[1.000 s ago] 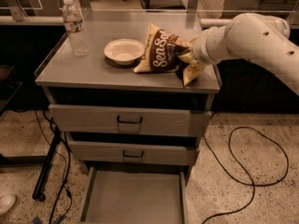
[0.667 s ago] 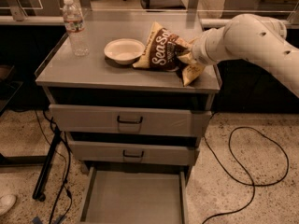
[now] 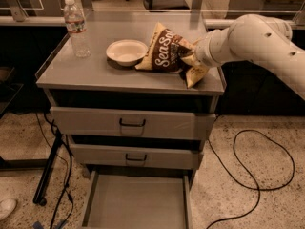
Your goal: Pick brown chip bag from bottom drawer and place on counter
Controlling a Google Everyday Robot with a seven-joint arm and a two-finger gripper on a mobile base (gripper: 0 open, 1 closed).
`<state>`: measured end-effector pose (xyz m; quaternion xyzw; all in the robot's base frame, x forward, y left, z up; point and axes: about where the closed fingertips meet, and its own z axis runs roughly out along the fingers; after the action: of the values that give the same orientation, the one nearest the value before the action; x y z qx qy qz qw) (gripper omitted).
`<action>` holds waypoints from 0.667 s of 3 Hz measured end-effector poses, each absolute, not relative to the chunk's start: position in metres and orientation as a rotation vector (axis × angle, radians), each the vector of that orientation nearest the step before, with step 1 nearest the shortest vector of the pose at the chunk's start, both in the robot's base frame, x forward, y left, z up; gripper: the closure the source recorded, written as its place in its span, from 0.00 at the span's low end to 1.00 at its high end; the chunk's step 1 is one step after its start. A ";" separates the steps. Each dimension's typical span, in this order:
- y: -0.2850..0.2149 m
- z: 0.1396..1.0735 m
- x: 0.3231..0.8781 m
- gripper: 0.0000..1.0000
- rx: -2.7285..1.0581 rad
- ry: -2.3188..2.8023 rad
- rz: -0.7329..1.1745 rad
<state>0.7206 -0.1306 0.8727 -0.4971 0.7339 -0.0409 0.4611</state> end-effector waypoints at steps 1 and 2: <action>-0.130 0.873 0.721 0.27 -1.223 1.805 -0.100; -0.130 0.873 0.721 0.04 -1.223 1.805 -0.100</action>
Offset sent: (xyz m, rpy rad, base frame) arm 0.0000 0.0000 0.0000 0.0000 0.0000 0.0000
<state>0.7206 -0.1305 0.8726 -0.4972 0.7338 -0.0408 0.4611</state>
